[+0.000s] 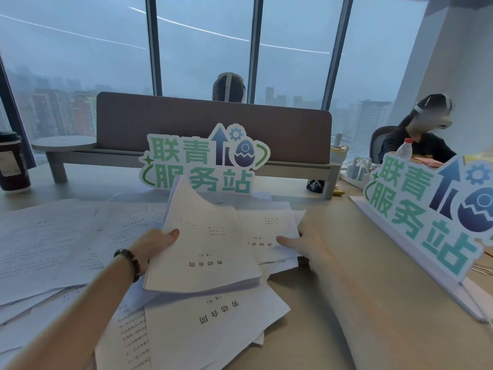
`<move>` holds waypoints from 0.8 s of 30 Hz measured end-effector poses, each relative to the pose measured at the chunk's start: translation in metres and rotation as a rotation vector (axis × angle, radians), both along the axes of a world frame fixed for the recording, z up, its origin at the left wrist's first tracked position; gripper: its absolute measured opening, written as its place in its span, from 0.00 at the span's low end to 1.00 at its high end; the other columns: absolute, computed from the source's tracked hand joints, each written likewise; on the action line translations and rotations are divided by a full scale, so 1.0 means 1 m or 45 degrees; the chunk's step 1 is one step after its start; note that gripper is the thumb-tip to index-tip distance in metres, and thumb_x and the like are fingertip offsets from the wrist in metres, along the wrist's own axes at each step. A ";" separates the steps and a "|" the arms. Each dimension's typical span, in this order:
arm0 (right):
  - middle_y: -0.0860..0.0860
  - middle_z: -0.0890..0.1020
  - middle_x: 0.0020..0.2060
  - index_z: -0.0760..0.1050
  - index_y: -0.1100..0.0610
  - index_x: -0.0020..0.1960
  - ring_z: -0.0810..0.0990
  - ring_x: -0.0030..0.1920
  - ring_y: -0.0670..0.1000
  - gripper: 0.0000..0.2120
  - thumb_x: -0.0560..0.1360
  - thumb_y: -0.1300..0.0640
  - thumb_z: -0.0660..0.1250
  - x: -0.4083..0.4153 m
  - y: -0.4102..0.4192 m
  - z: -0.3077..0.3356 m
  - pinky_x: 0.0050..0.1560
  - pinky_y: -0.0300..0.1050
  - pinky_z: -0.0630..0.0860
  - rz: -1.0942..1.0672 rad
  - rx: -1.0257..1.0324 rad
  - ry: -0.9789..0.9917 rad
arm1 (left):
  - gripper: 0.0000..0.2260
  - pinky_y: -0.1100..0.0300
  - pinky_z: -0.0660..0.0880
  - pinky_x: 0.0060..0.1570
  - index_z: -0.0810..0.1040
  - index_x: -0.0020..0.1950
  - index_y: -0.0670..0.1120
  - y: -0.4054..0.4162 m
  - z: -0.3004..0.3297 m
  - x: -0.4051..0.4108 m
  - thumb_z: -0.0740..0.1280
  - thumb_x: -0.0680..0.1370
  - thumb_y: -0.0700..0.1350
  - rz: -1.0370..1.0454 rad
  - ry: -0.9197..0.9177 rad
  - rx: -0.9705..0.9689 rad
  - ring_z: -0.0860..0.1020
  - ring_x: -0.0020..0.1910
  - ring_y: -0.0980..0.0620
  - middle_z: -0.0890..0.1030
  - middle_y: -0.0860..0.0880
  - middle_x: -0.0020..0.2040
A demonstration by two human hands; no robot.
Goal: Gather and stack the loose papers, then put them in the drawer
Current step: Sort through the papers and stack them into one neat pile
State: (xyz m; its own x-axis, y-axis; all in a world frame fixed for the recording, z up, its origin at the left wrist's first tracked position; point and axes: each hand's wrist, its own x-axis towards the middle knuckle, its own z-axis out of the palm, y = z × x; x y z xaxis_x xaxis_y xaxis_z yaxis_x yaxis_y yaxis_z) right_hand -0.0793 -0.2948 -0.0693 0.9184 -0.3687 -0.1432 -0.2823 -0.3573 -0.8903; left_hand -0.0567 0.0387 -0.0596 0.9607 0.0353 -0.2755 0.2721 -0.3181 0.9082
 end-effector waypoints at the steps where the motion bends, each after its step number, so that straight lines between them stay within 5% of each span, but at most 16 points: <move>1: 0.50 0.79 0.52 0.73 0.54 0.59 0.77 0.54 0.53 0.22 0.70 0.55 0.78 0.000 0.001 0.000 0.50 0.47 0.77 0.020 -0.026 0.005 | 0.15 0.53 0.78 0.40 0.78 0.57 0.37 -0.001 -0.001 0.000 0.63 0.81 0.49 -0.004 0.006 0.003 0.81 0.41 0.41 0.83 0.39 0.46; 4: 0.53 0.80 0.61 0.73 0.55 0.66 0.78 0.59 0.56 0.27 0.70 0.58 0.78 -0.002 0.002 0.000 0.59 0.50 0.76 0.039 -0.051 -0.014 | 0.15 0.53 0.77 0.39 0.78 0.58 0.38 -0.003 -0.002 0.000 0.63 0.81 0.48 -0.018 -0.007 0.000 0.81 0.41 0.41 0.83 0.38 0.46; 10: 0.55 0.80 0.59 0.73 0.60 0.66 0.77 0.55 0.56 0.21 0.75 0.65 0.72 -0.003 -0.007 0.006 0.56 0.48 0.74 0.037 0.033 0.050 | 0.15 0.49 0.79 0.47 0.78 0.57 0.38 -0.005 -0.001 -0.001 0.63 0.82 0.50 -0.048 -0.013 0.046 0.82 0.44 0.40 0.83 0.37 0.49; 15: 0.54 0.79 0.58 0.69 0.58 0.70 0.76 0.56 0.55 0.28 0.73 0.69 0.71 0.001 -0.008 0.000 0.53 0.47 0.73 0.037 0.165 0.020 | 0.15 0.48 0.79 0.49 0.79 0.57 0.38 -0.007 -0.001 -0.002 0.63 0.81 0.49 -0.051 -0.025 0.047 0.82 0.45 0.39 0.84 0.38 0.49; 21: 0.51 0.79 0.50 0.70 0.54 0.59 0.77 0.41 0.50 0.21 0.72 0.66 0.75 -0.001 -0.002 -0.001 0.38 0.44 0.75 -0.009 0.353 0.019 | 0.16 0.48 0.79 0.47 0.78 0.57 0.37 -0.007 -0.001 -0.001 0.64 0.81 0.50 -0.046 -0.025 -0.006 0.82 0.45 0.39 0.83 0.36 0.50; 24: 0.51 0.81 0.48 0.71 0.52 0.57 0.79 0.45 0.51 0.19 0.72 0.61 0.76 0.001 -0.001 0.001 0.42 0.46 0.75 -0.039 0.418 -0.061 | 0.16 0.46 0.79 0.49 0.78 0.58 0.37 -0.004 -0.001 -0.002 0.64 0.81 0.49 -0.035 -0.026 -0.035 0.82 0.48 0.37 0.83 0.36 0.52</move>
State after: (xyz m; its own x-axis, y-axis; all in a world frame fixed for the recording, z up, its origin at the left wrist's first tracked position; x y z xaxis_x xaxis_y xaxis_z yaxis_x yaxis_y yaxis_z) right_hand -0.0779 -0.2962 -0.0687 0.9162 -0.3377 -0.2157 -0.2432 -0.0408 -0.9691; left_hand -0.0583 0.0347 -0.0602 0.9666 0.0013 -0.2561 0.2447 -0.3001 0.9220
